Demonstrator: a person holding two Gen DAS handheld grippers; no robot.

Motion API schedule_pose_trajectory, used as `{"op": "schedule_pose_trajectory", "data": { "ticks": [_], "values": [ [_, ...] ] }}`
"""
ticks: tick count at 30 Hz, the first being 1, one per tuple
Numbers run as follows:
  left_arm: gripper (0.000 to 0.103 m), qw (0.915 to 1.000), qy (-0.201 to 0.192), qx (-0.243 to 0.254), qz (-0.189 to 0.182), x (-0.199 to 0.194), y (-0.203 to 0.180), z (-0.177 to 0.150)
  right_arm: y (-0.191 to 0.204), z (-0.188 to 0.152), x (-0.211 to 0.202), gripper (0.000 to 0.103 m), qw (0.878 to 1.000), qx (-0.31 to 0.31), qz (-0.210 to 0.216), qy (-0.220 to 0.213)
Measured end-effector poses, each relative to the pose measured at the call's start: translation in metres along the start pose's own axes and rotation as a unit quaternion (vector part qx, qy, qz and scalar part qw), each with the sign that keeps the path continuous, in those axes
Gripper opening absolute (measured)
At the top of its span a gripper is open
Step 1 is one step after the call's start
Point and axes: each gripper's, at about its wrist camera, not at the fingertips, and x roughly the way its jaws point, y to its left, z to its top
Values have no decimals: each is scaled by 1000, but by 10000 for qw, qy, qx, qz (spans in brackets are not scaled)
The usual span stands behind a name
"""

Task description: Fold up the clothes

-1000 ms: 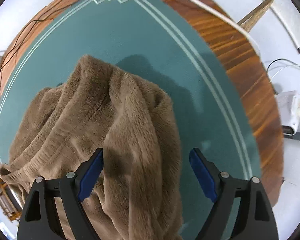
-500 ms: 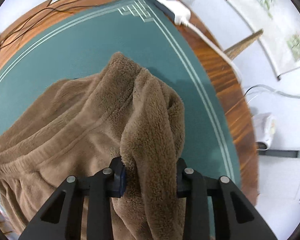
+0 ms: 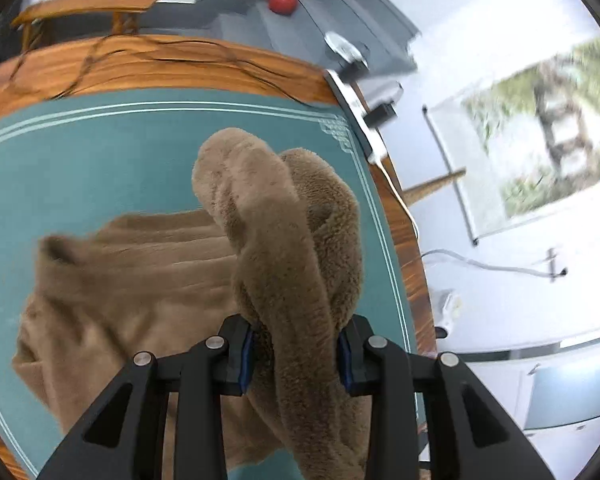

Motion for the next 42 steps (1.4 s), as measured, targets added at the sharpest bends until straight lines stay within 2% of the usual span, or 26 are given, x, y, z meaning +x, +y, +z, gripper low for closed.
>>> {"op": "schedule_pose_trajectory", "data": {
  "ticks": [4,10,16,19,21,22,23,24,25,28,31,33,36,38,40,42],
  "values": [
    [36,9990,-226,-289,-265,-41,77,-22,68,-8,26,29,9984,-406,331,204],
    [36,9951,-341,-818,-428,-45,169,-52,134,-38,73,29,9916,-890,601,719],
    [36,9887,-451,-1248,-700,-33,227,-76,160,-74,110,29,9818,-1281,569,1284],
    [42,9859,-498,-1389,-787,-24,241,-86,165,-86,117,29,9783,-1429,532,1400],
    [54,9844,-556,-1479,-773,-21,247,-91,168,-91,121,31,9760,-1527,511,1466],
    [63,9837,-583,-1521,-767,-19,250,-94,168,-91,122,37,9752,-1554,537,1483],
    [65,9836,-588,-1525,-760,-19,251,-94,170,-90,122,45,9736,-1577,640,1520],
    [66,9836,-592,-1530,-753,-20,252,-95,171,-88,122,60,9719,-1599,743,1558],
    [67,9835,-597,-1534,-747,-20,252,-96,173,-87,121,67,9701,-1622,847,1595],
    [70,9856,-612,-1472,-565,-29,248,-97,172,-80,108,69,9681,-1628,1045,1593],
    [70,9880,-711,-1323,-350,-47,238,-100,152,-68,78,69,9766,-1252,1144,1325],
    [73,9886,-819,-1234,-270,-63,229,-105,126,-62,57,69,9860,-958,777,1122],
    [79,9877,-993,-1122,-454,-85,213,-126,81,-66,36,77,9932,-531,46,1037],
    [80,9882,-1018,-991,-577,-94,201,-141,53,-79,35,78,9909,-311,-315,1273],
    [80,9914,-858,-853,-508,-89,188,-154,29,-96,41,78,9843,-109,-566,1667],
    [80,9939,-678,-762,-424,-81,177,-167,16,-106,46,78,9809,66,-564,1860]
  ]
}}
